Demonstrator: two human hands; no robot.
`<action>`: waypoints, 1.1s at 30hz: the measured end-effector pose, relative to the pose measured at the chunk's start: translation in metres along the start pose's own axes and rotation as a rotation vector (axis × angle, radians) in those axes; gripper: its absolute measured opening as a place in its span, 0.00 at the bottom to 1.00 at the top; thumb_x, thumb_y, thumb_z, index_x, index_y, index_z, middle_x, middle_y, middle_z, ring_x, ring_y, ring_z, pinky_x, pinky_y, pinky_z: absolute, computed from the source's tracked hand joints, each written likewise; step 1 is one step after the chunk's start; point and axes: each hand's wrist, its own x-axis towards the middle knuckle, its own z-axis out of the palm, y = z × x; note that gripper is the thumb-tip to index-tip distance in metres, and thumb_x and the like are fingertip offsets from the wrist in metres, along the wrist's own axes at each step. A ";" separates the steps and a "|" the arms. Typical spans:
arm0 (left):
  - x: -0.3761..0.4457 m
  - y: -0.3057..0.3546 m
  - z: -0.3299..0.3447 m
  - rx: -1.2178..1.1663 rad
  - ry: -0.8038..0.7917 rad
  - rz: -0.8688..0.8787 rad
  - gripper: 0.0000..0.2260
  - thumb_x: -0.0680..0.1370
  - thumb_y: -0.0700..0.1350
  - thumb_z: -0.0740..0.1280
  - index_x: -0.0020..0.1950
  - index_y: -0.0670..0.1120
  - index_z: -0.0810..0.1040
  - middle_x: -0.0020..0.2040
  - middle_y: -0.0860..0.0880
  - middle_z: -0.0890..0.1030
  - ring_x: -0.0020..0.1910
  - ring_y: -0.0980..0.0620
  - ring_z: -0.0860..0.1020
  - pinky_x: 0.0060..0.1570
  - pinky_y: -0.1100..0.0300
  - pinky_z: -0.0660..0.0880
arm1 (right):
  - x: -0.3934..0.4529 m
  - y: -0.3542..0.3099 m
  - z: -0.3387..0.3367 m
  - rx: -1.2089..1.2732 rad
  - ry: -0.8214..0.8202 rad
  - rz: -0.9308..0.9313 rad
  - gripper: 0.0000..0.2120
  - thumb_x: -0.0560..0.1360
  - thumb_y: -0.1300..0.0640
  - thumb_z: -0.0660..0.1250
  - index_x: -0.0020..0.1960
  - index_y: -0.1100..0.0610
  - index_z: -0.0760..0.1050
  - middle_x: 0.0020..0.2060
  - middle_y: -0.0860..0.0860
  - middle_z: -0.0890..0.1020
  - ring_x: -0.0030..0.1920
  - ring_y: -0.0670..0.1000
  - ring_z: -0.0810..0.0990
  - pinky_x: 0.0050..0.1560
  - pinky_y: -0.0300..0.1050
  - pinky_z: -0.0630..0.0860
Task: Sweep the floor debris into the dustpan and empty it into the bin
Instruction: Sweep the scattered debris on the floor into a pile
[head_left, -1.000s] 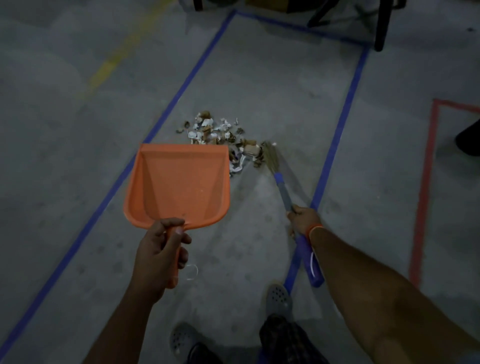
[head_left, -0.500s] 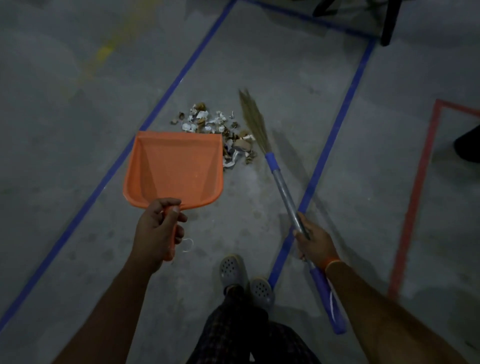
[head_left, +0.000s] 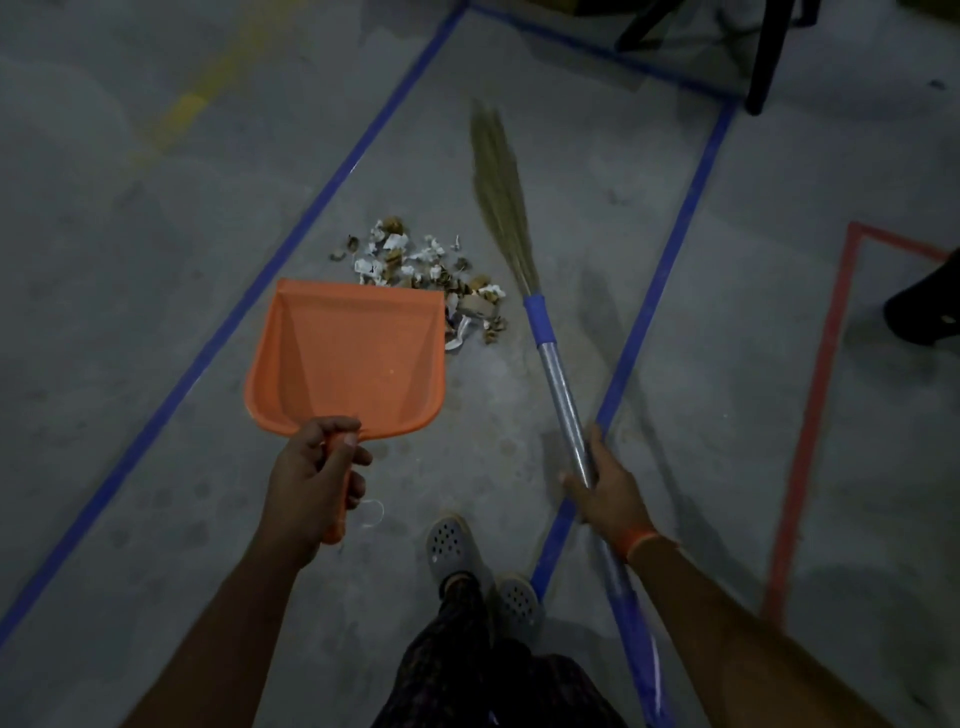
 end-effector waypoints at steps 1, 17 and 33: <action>0.004 -0.001 -0.005 0.005 -0.003 0.003 0.06 0.84 0.39 0.64 0.59 0.44 0.78 0.40 0.43 0.81 0.28 0.48 0.75 0.27 0.56 0.73 | 0.003 -0.002 -0.002 0.003 -0.049 0.018 0.45 0.74 0.52 0.71 0.78 0.41 0.42 0.62 0.51 0.77 0.50 0.52 0.82 0.47 0.44 0.82; 0.059 0.004 -0.069 -0.014 0.000 0.001 0.06 0.84 0.40 0.64 0.57 0.47 0.79 0.42 0.42 0.82 0.29 0.47 0.77 0.28 0.54 0.74 | 0.138 -0.152 0.044 -0.025 0.048 -0.187 0.34 0.78 0.66 0.59 0.76 0.38 0.56 0.57 0.53 0.73 0.43 0.50 0.83 0.45 0.46 0.83; 0.093 -0.028 -0.053 -0.004 0.082 -0.072 0.05 0.85 0.41 0.64 0.57 0.48 0.78 0.41 0.44 0.83 0.31 0.48 0.77 0.29 0.54 0.73 | 0.213 -0.132 0.036 -0.058 -0.135 -0.145 0.19 0.79 0.55 0.65 0.67 0.40 0.70 0.39 0.53 0.76 0.33 0.52 0.76 0.31 0.47 0.80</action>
